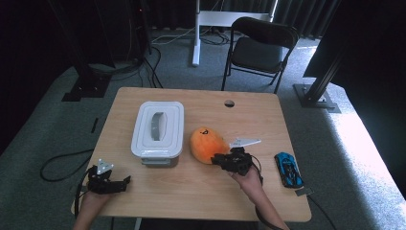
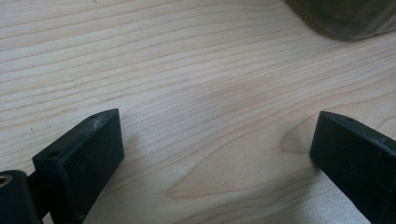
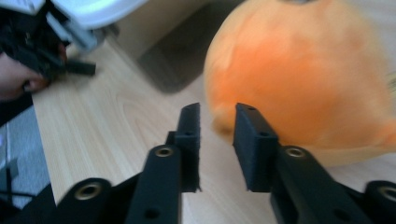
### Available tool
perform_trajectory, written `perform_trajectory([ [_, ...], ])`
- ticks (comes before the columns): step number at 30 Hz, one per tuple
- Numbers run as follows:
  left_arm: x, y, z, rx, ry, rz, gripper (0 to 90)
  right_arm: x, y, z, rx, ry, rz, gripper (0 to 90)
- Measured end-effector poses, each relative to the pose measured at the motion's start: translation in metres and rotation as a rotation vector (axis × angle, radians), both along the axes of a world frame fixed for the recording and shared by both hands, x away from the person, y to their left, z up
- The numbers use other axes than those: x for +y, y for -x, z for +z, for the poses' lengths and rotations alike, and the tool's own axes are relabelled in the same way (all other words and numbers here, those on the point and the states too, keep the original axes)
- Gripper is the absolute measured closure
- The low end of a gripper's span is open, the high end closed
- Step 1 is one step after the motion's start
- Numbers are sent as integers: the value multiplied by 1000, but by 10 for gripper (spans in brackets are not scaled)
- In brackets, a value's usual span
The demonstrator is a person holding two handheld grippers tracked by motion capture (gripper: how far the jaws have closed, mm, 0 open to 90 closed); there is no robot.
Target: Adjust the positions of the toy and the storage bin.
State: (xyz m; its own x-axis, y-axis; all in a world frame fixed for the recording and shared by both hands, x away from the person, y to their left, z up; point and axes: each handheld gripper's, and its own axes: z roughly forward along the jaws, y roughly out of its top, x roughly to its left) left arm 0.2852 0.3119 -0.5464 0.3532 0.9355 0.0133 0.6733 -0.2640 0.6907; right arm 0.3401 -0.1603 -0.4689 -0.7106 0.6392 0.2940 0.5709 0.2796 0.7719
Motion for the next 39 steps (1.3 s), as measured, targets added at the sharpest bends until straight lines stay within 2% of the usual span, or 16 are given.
perform_trajectory([
  [3, 0, 0, 0, 0, 0, 0, 32, -8, -8, 6, -17, -3, -42, 624],
  [5, 0, 0, 0, 0, 0, 0, 32, -12, -16, 8, -19, 6, -59, 548],
  [7, 0, 0, 0, 0, 0, 0, 32, -14, -21, 8, -13, 9, -70, 541],
  [9, 0, 0, 0, 0, 0, 0, 32, -15, -36, 7, 4, 1, -91, 492],
  [10, 0, 0, 0, 0, 0, 0, 32, -14, -39, 6, 6, 2, -97, 479],
  [13, 0, 0, 0, 0, 0, 0, 32, -7, -45, 2, 7, 30, -88, 452],
  [15, 0, 0, 0, 0, 0, 0, 32, -2, -49, -3, 33, 40, -75, 425],
  [19, 0, 0, 0, 0, 0, 0, 32, 6, -50, -10, 23, 61, -64, 398],
  [20, 0, 0, 0, 0, 0, 0, 32, 8, -50, -12, 14, 58, -58, 394],
  [21, 0, 0, 0, 0, 0, 0, 32, 11, -49, -14, -10, 81, -55, 389],
  [22, 0, 0, 0, 0, 0, 0, 32, 13, -49, -15, -18, 83, -54, 388],
  [26, 0, 0, 0, 0, 0, 0, 32, 16, -50, -17, -10, 92, -49, 363],
  [30, 0, 0, 0, 0, 0, 0, 32, 24, -50, -20, 10, 116, -15, 309],
  [35, 0, 0, 0, 0, 0, 0, 32, 34, -48, -22, -21, 151, -16, 314],
  [39, 0, 0, 0, 0, 0, 0, 32, 36, -46, -23, -44, 150, -37, 438],
])
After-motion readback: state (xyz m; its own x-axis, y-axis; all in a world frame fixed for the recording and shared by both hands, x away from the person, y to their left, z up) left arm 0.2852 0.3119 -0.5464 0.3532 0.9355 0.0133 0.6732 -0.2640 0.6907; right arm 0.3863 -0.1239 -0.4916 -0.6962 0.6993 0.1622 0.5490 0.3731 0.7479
